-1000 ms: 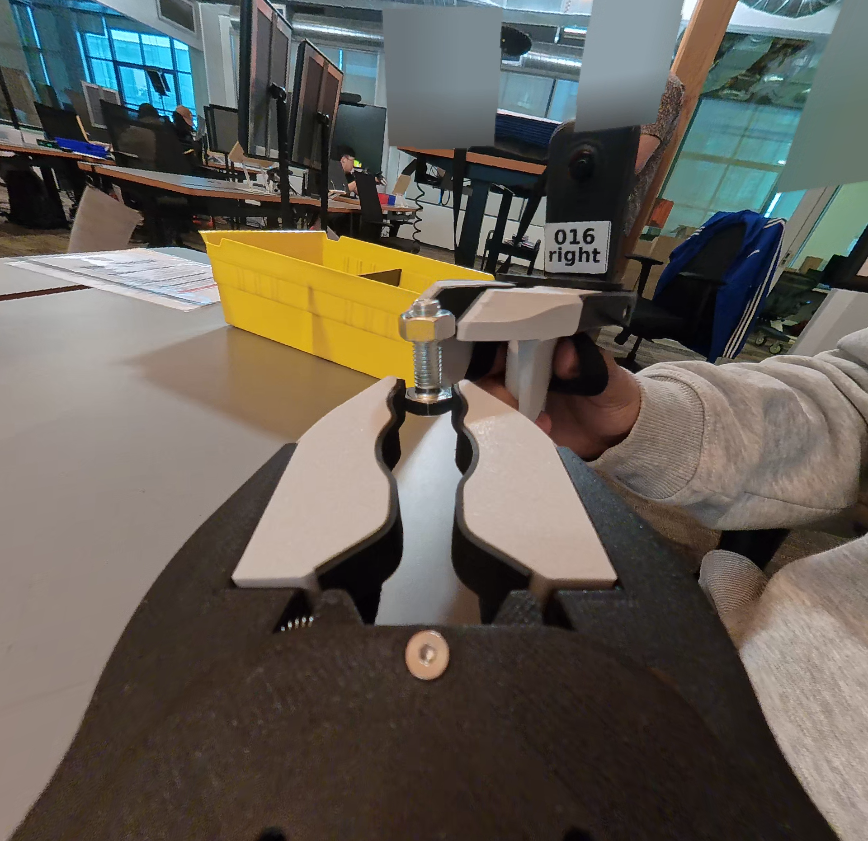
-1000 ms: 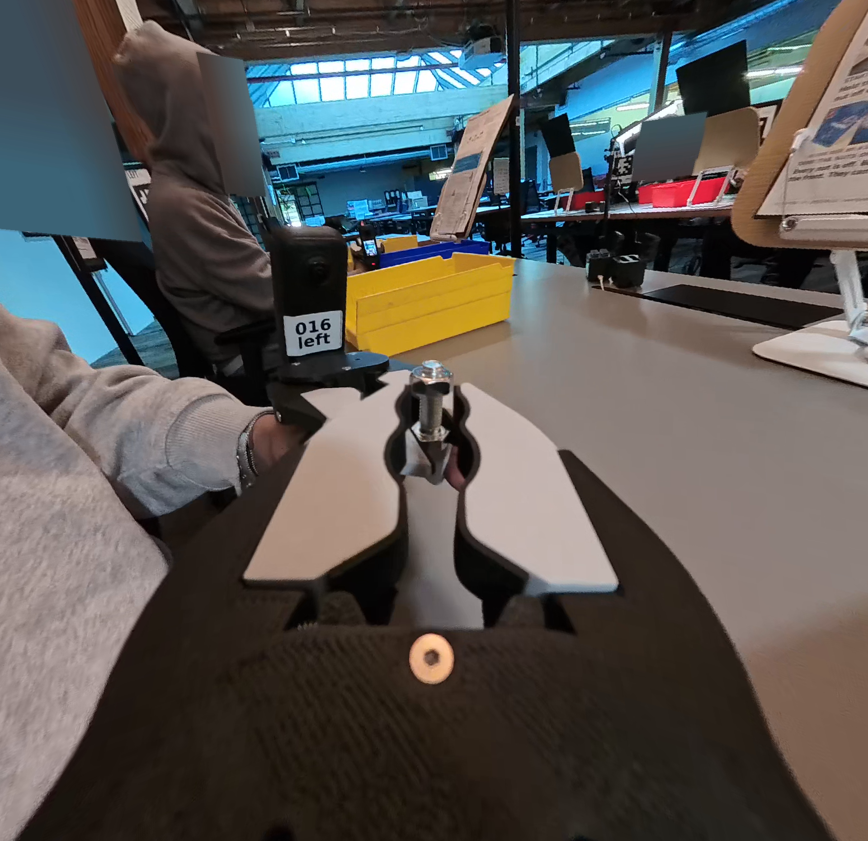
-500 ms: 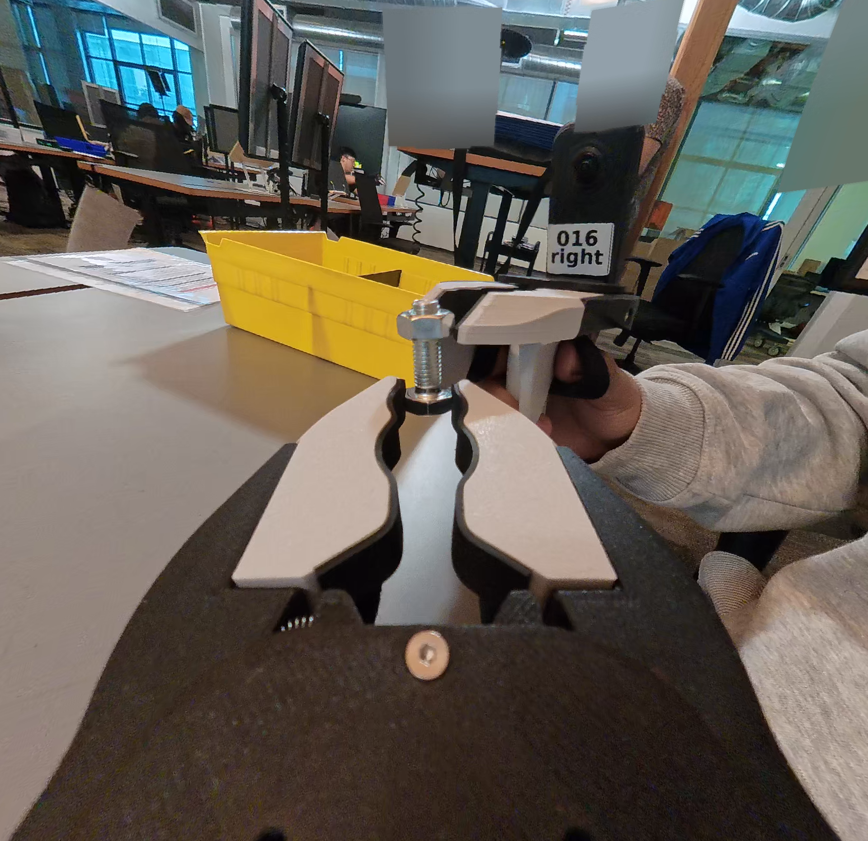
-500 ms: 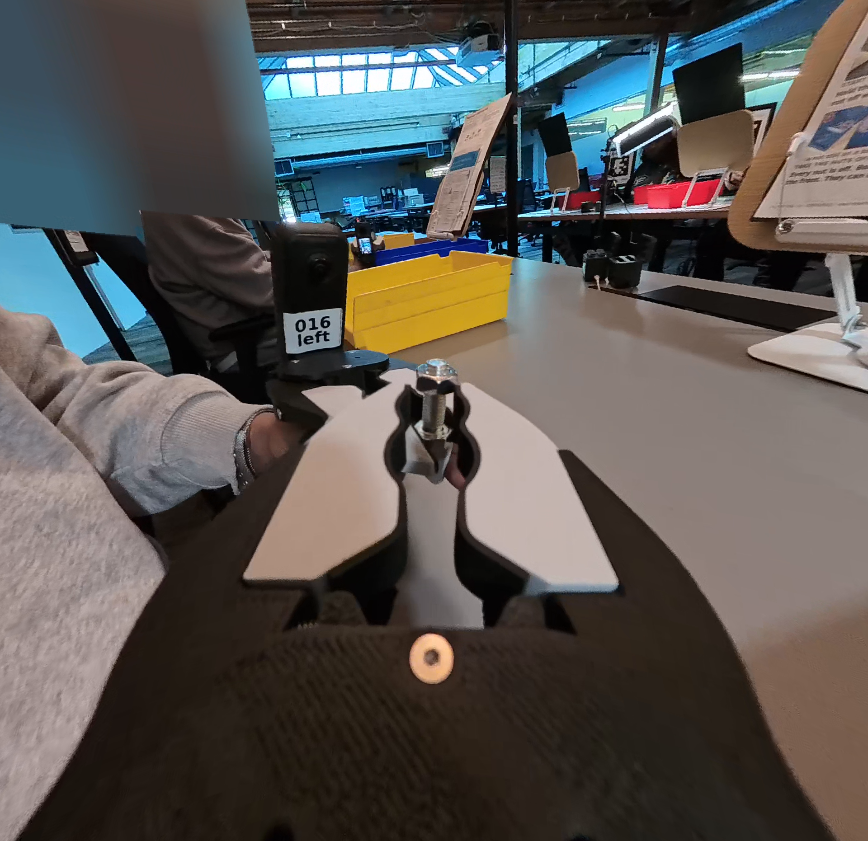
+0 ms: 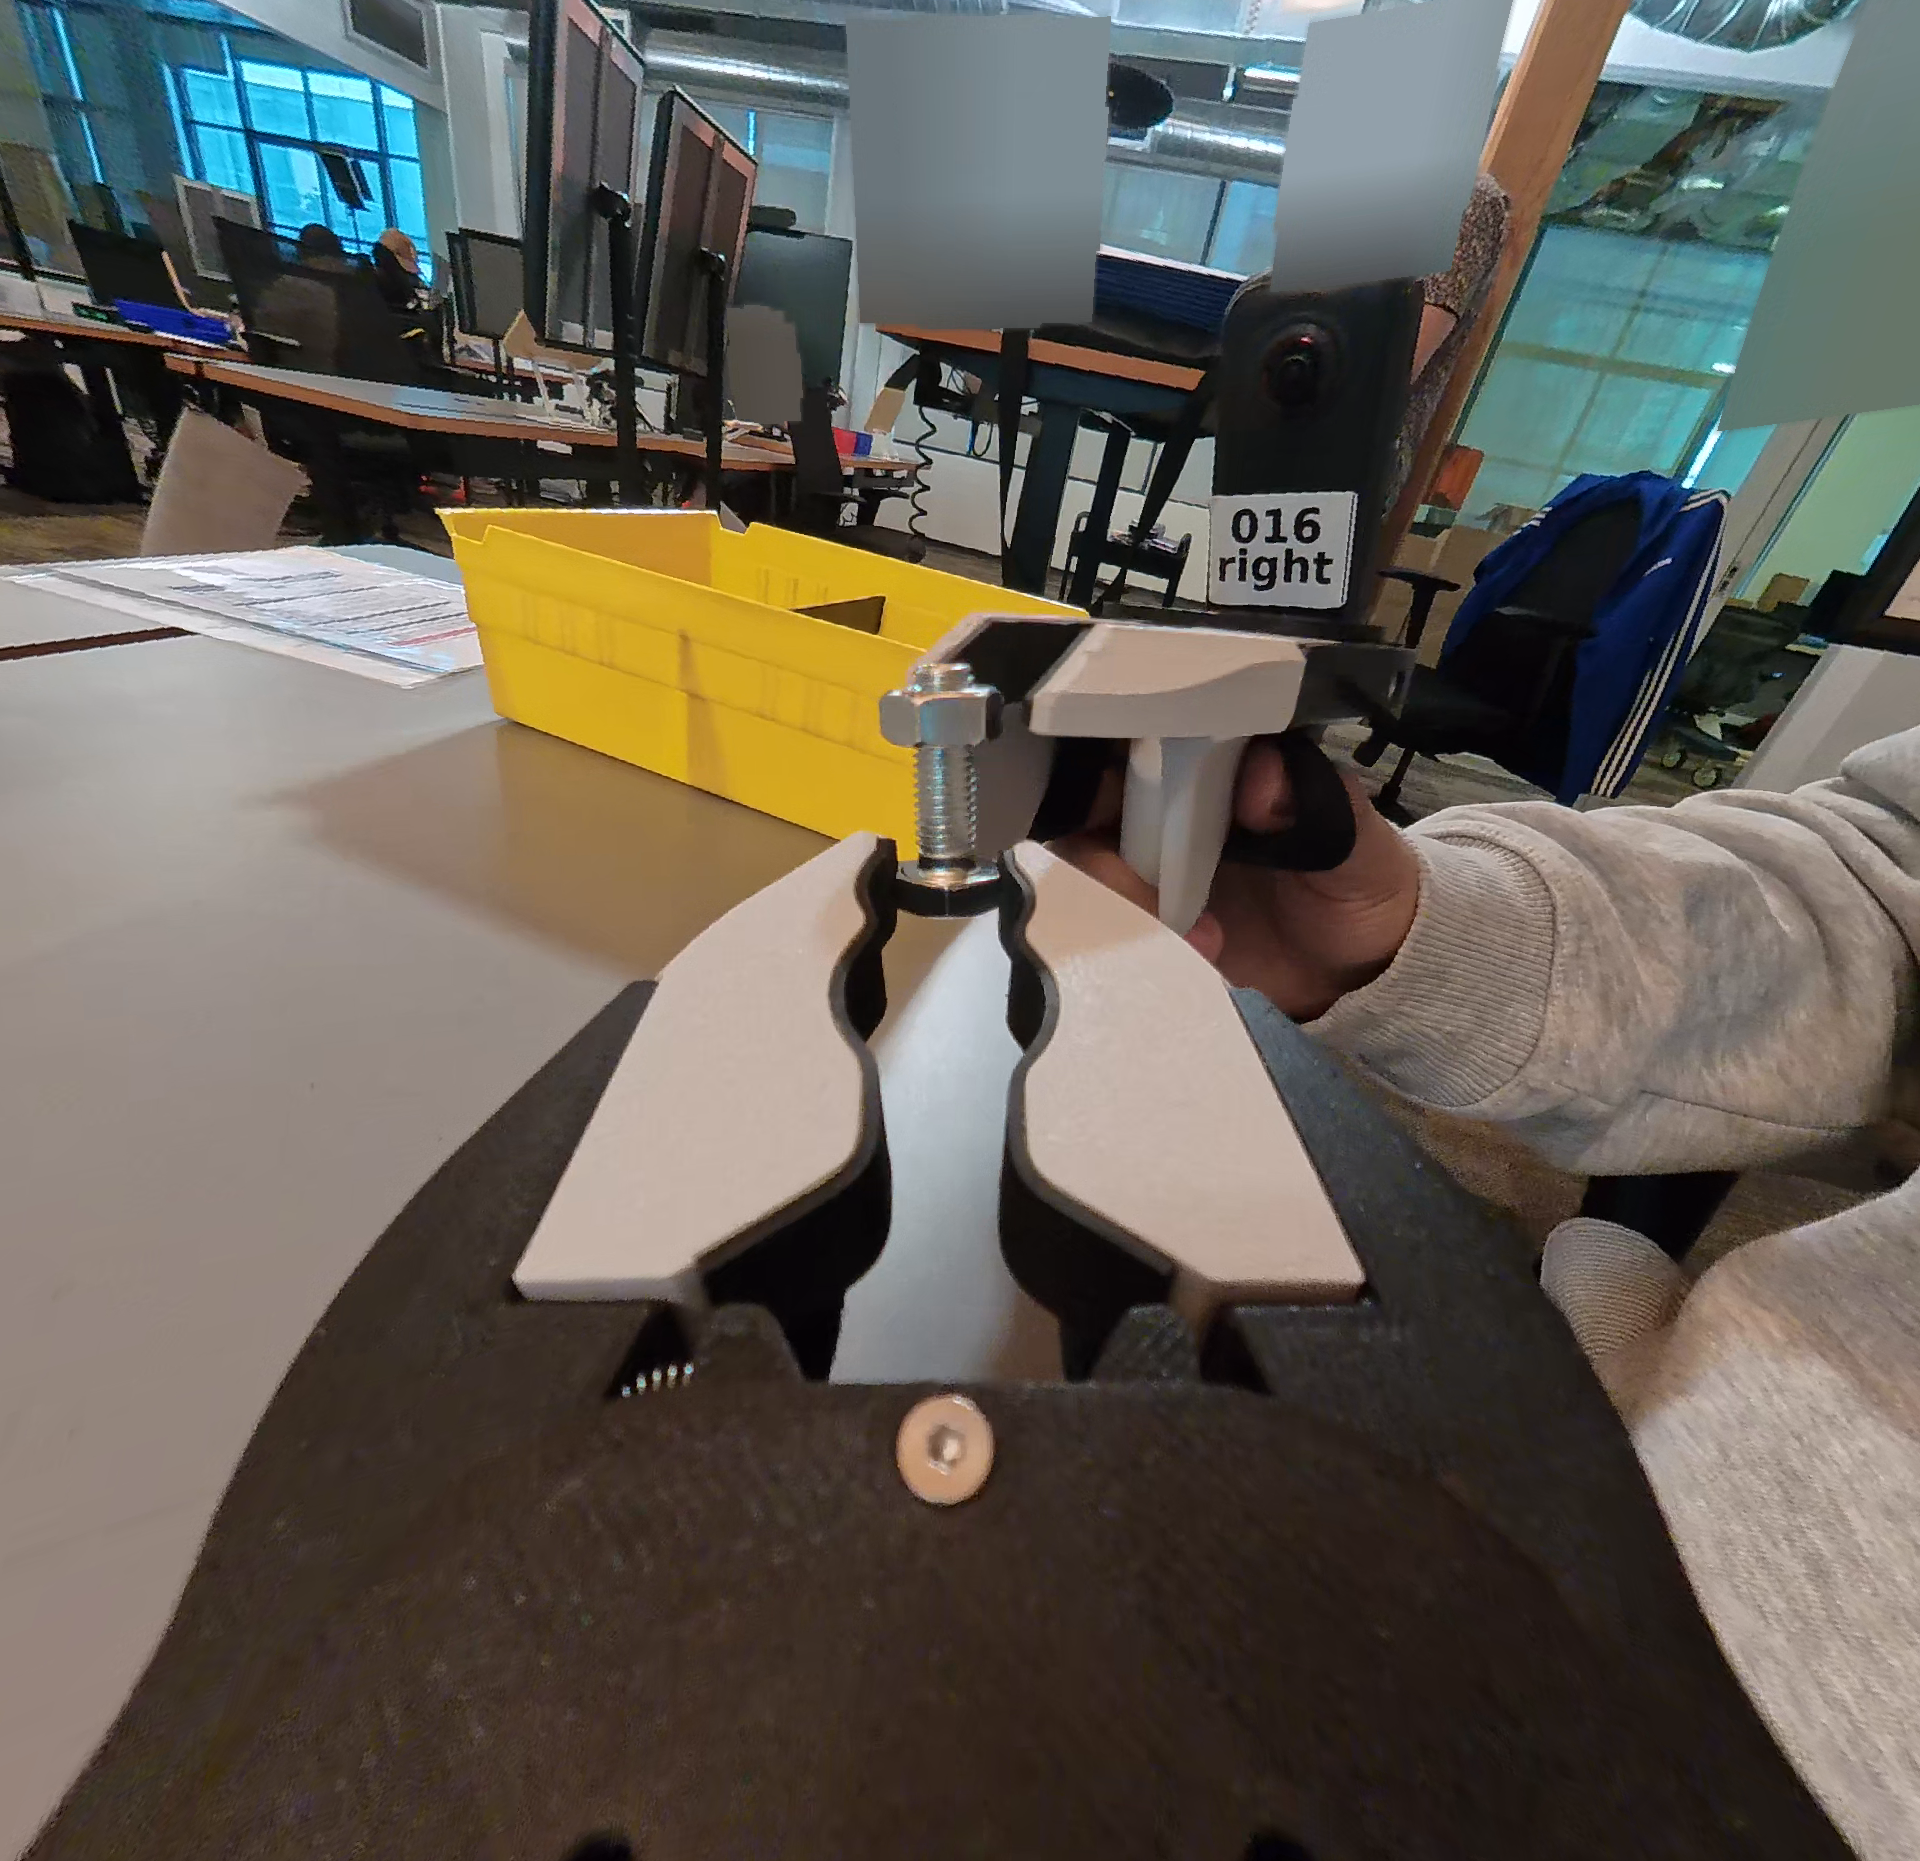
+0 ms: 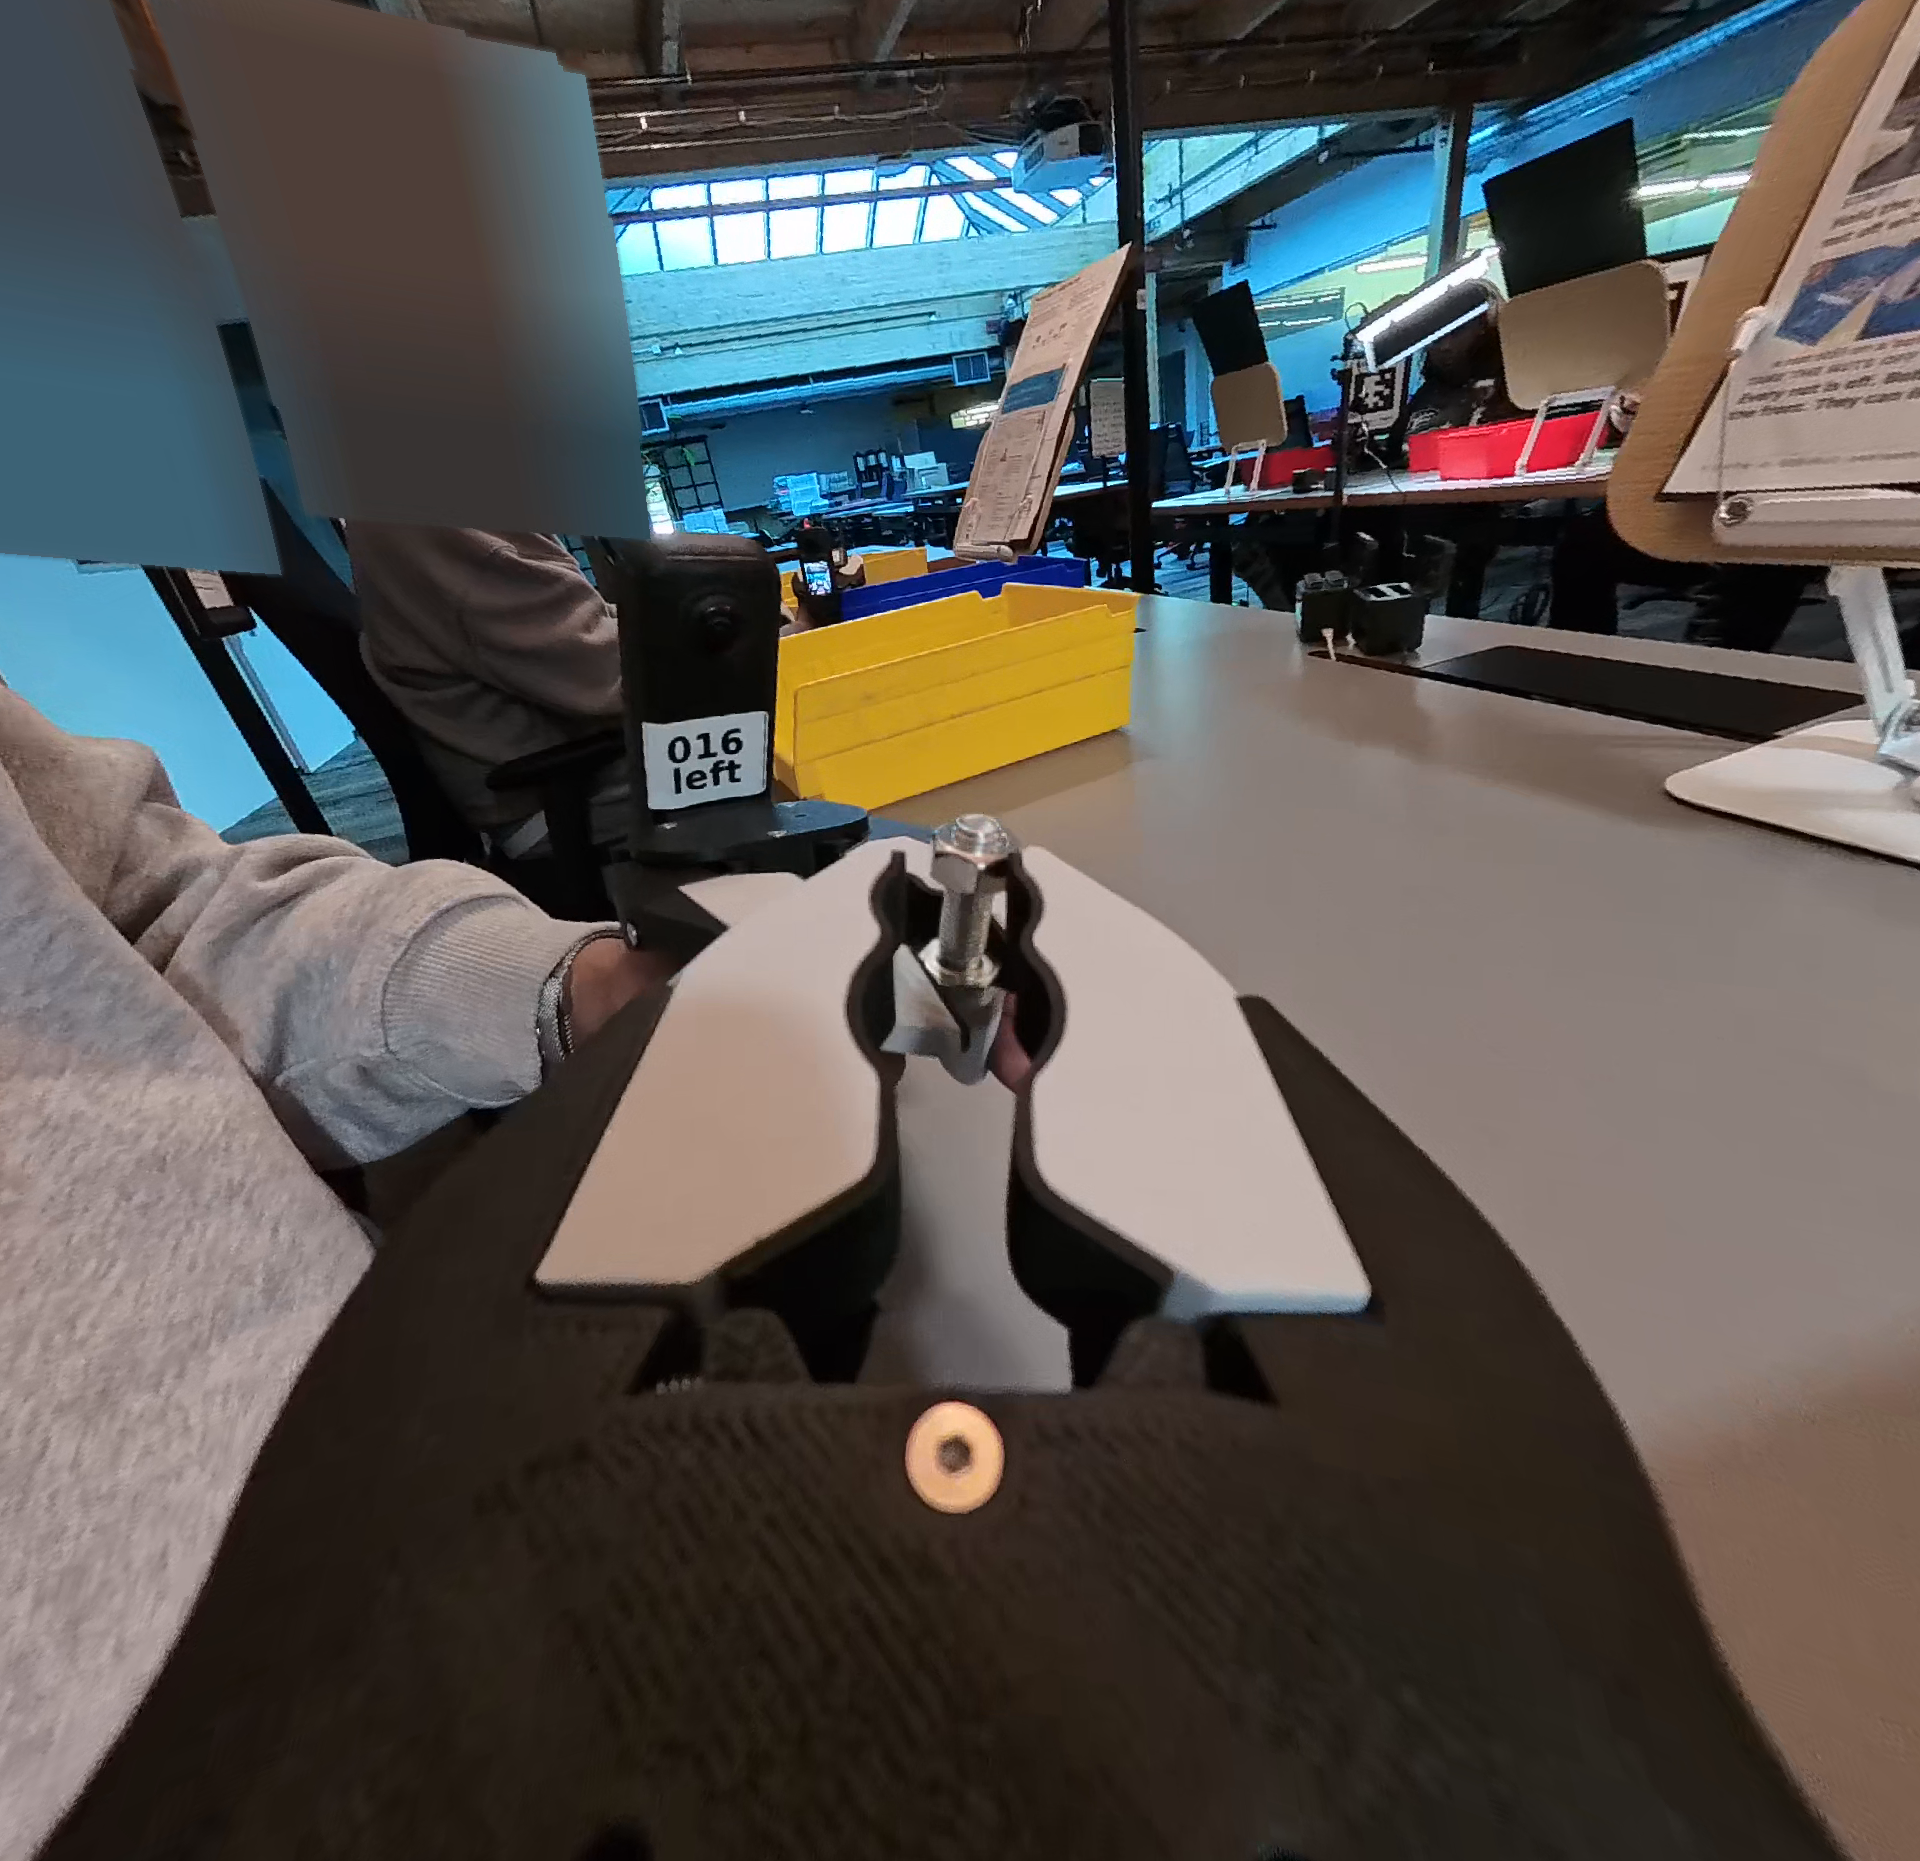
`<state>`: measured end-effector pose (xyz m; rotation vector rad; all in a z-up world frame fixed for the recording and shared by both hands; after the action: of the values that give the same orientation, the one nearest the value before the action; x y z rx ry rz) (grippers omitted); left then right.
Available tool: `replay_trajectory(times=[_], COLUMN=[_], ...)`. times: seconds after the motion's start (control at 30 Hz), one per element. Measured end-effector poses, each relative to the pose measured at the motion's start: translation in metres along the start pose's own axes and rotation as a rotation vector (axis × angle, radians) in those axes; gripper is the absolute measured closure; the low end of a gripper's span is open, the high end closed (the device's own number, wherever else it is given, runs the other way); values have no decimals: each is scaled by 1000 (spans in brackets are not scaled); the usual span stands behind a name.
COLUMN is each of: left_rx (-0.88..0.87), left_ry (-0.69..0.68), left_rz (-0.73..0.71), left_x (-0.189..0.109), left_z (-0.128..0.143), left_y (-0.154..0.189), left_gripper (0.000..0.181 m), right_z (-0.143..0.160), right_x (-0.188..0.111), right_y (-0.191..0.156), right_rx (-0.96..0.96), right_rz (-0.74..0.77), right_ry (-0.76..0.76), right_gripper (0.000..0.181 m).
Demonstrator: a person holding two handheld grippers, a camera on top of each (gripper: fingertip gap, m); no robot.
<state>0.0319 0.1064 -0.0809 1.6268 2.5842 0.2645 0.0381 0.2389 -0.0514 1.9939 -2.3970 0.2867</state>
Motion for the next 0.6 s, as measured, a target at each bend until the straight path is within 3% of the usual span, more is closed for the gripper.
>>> replay_trajectory(times=[0.6], left_rx=[-27], left_ry=[23], left_rz=[0], left_x=[-2], left_z=[-2], left_y=[-2], left_gripper=[163], right_z=[2], right_x=[-4], right_y=[8], right_rx=[69], right_rz=[30], right_ry=[19], right_gripper=[165])
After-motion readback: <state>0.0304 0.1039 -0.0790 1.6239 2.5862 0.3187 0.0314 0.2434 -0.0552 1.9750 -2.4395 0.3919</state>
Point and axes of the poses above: each gripper's, where its closed fingertips meet, x out along the fingers, z out of its underside, y = z × x across the jaws, the point moved 8 cm from there along -x, back along the fingers, and after that the axes turned 11 degrees about -z, right-handed, at the moved point
